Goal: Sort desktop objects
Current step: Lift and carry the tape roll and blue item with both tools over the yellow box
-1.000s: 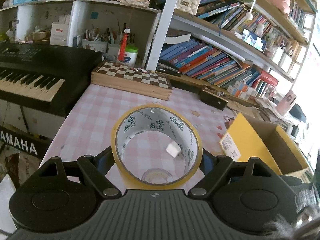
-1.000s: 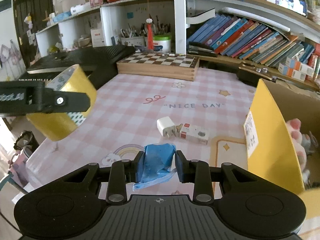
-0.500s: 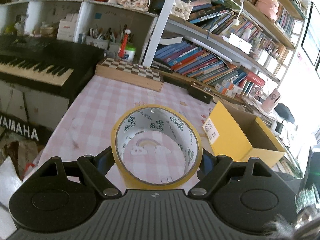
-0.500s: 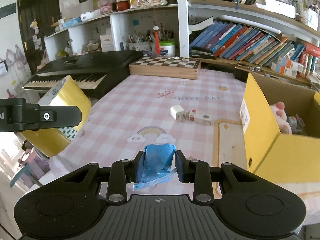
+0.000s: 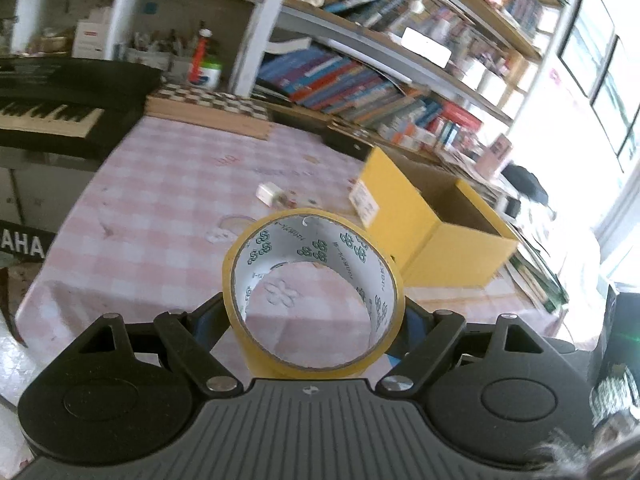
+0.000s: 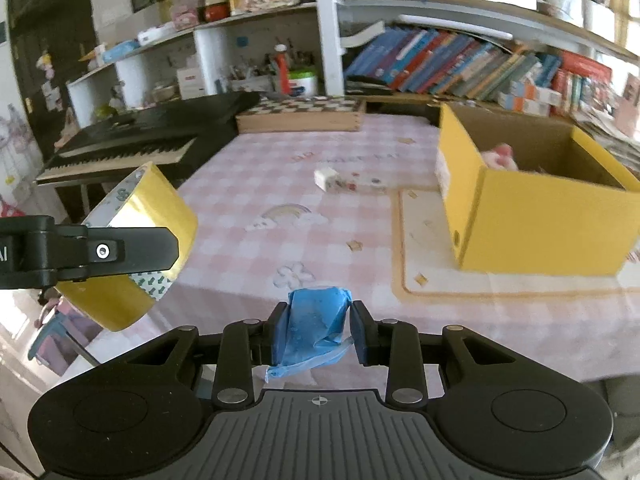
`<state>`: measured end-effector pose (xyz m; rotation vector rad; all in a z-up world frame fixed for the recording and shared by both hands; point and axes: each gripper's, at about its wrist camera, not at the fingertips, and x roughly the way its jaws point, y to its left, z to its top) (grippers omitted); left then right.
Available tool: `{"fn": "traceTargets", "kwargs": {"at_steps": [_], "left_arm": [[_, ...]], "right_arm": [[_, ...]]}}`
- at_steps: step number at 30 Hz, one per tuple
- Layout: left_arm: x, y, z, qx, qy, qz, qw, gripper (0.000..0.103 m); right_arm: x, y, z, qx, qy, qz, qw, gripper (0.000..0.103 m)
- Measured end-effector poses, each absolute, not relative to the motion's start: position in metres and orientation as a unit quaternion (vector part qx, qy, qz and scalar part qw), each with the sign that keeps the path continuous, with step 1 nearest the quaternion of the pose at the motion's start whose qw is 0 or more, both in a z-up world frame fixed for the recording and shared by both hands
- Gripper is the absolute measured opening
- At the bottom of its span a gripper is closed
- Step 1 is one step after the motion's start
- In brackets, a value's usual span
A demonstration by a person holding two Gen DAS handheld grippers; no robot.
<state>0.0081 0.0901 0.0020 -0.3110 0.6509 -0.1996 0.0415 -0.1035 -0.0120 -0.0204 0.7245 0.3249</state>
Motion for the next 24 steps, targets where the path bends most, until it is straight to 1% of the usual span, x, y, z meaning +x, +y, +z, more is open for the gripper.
{"fn": "traceTargets", "kwargs": {"at_steps": [12,24], "left_arm": [[0.010,0.041,-0.010,-0.128,0.353,-0.189,0.907,0.083],[0.023,-0.011,-0.008,-0.104,0.359,-0.260,0.890,0.083]], "right_arm": [[0.005,-0.149,-0.018,0.017,0.367,0.070,0.927,0.032],[-0.011,-0.193,-0.016,0.034,0.367,0.001,0.930,0.032]]}}
